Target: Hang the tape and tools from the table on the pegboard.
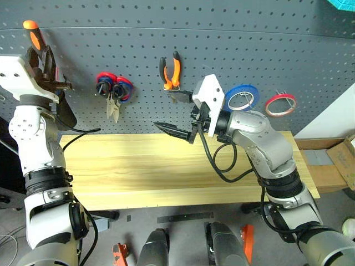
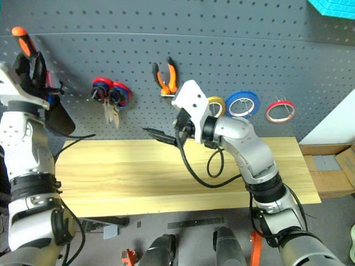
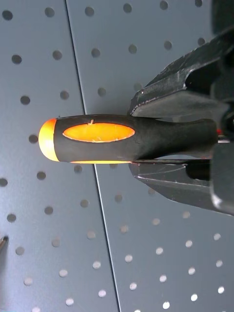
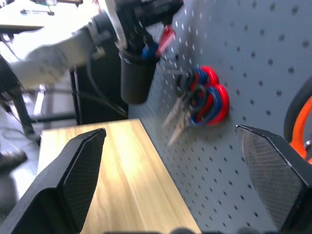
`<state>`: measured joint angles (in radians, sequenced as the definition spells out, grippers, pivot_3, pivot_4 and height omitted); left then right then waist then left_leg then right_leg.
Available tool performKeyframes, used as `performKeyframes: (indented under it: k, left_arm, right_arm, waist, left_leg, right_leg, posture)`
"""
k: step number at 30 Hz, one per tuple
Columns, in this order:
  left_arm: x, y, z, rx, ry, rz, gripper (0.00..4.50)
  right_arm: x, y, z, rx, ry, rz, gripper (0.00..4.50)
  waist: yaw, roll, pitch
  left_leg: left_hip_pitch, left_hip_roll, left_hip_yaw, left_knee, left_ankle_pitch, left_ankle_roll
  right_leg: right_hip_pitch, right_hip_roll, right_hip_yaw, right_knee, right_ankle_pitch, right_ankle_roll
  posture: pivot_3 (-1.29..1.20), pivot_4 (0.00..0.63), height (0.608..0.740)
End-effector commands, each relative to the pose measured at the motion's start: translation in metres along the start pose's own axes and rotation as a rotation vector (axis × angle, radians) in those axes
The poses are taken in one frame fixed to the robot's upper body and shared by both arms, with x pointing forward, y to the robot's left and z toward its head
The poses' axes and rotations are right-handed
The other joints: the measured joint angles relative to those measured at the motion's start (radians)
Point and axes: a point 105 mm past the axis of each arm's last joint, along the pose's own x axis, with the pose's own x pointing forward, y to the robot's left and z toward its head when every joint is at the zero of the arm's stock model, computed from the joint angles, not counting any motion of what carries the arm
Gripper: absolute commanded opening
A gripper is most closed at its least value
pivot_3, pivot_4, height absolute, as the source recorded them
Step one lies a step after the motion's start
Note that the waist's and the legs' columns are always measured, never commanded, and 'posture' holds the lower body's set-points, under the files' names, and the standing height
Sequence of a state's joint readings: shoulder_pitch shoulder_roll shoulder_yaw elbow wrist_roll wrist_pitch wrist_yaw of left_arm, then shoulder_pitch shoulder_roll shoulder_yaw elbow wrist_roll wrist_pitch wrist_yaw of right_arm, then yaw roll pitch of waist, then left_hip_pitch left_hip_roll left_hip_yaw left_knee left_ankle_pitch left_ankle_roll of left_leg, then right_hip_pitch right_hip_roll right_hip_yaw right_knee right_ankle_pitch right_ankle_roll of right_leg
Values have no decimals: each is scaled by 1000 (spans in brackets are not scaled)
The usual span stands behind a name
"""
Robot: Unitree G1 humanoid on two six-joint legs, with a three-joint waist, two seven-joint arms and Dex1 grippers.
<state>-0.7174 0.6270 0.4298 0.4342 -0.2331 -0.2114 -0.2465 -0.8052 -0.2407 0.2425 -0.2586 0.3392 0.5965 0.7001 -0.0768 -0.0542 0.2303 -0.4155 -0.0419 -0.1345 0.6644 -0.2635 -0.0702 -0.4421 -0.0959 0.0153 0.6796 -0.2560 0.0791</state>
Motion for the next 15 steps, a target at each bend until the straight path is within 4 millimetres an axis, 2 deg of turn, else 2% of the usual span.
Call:
performKeyframes:
  k: [1,8,15]
  left_arm:
    - [-2,10,17,29,-72,43,835]
    - [-15,20,37,80,-117,104,835]
    - [-26,31,22,110,-53,149,835]
  right_arm:
    - [-3,5,22,-26,-80,26,4407]
    - [-4,4,28,-24,-112,23,4407]
    - [-1,5,28,-25,-119,32,4407]
  waist:
    - [-6,0,-4]
    - [-9,0,-15]
    - [-9,3,-31]
  left_leg:
    - [0,0,0,0,0,0]
    - [1,0,0,0,0,0]
    - [2,0,0,0,0,0]
  right_leg:
    - [0,0,0,0,0,0]
    - [0,0,0,1,0,0]
    - [1,0,1,1,0,0]
  posture:
    - [-36,139,740]
    - [-25,137,740]
    - [-9,132,740]
